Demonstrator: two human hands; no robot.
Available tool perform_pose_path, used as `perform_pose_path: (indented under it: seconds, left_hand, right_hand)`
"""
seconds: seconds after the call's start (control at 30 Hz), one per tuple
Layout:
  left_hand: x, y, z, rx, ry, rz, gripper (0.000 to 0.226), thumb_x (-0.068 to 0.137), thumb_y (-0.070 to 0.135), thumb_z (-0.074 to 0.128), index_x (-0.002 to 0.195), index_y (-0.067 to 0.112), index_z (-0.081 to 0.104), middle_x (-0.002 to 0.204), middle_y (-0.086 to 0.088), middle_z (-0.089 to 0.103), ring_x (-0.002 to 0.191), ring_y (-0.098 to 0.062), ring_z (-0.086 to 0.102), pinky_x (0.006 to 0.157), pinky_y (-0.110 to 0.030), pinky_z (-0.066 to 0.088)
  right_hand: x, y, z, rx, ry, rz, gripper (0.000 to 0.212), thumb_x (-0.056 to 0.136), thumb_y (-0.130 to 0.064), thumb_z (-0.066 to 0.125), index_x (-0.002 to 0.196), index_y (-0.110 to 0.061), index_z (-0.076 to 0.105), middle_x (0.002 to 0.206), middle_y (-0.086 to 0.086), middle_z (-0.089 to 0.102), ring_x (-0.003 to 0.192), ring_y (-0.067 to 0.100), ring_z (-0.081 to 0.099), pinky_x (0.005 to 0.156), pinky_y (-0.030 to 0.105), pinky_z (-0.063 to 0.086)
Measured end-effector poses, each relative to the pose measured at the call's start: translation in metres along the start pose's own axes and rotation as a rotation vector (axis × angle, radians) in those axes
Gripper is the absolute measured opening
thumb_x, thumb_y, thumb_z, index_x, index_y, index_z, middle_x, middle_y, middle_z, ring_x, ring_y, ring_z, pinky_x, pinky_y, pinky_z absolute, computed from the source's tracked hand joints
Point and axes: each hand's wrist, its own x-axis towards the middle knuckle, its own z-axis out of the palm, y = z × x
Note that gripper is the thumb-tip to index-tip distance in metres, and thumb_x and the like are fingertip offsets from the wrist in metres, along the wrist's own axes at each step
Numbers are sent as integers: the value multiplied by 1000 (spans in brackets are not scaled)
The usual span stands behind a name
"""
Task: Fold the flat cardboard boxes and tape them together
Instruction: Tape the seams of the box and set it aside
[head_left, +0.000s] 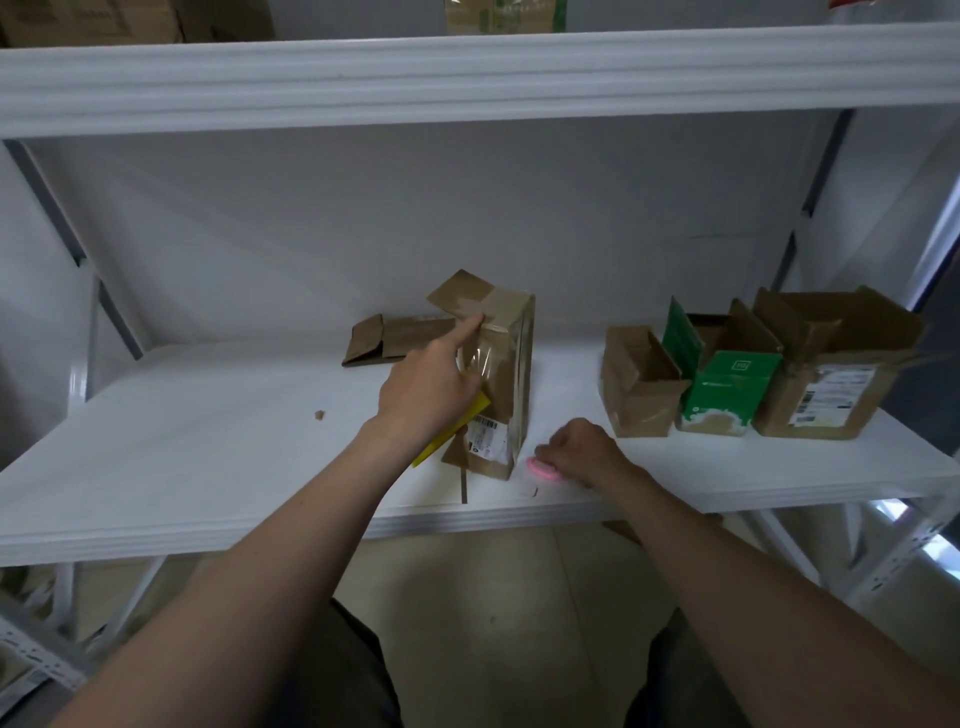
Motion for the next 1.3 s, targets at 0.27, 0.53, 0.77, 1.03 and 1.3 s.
perform_pose_path:
  seconds: [0.27,0.53,0.77,1.03,1.3]
  left_hand:
    - [1,2,3,-22,-1,-4,61,97,45,52,153,51,28,106,5,69,62,-18,55,52,-30,37]
    - [6,-1,-3,17,-1,6,62,98,44,54,155,48,28,118,-2,69,74,-19,61,56,-31,45]
    - [0,5,-1,19,-30,-10,71,93,38,58,155,50,25,119,-2,69,76,-20,63,59,-33,49]
    - [-2,7,-1,4,-27,-17,75,90,35,61,154,51,25,124,1,68,74,-18,64,68,-41,60]
    - [-2,8,-2,15,-25,-15,78,90,36,64,155,49,24,131,0,66,92,-22,66,78,-44,60]
  right_hand:
    - [-6,16,20,131,78,-47,30,83,-35,83,95,-8,77,89,0,70,79,13,62,68,23,43]
    - [-49,-10,-34,794,250,-86,27,91,-39,74,100,-14,69,83,7,77,61,31,73,47,32,56]
    - [-58,-46,-74,931,303,-98,27,95,-18,71,117,-17,55,97,10,73,69,29,76,55,34,61]
    - [-70,-55,-94,795,283,-164,19,91,-22,73,92,-3,76,68,9,59,45,17,48,40,23,33]
    - [-75,-65,-97,913,75,-182,26,99,-12,54,122,-14,44,97,16,77,52,32,66,39,26,45]
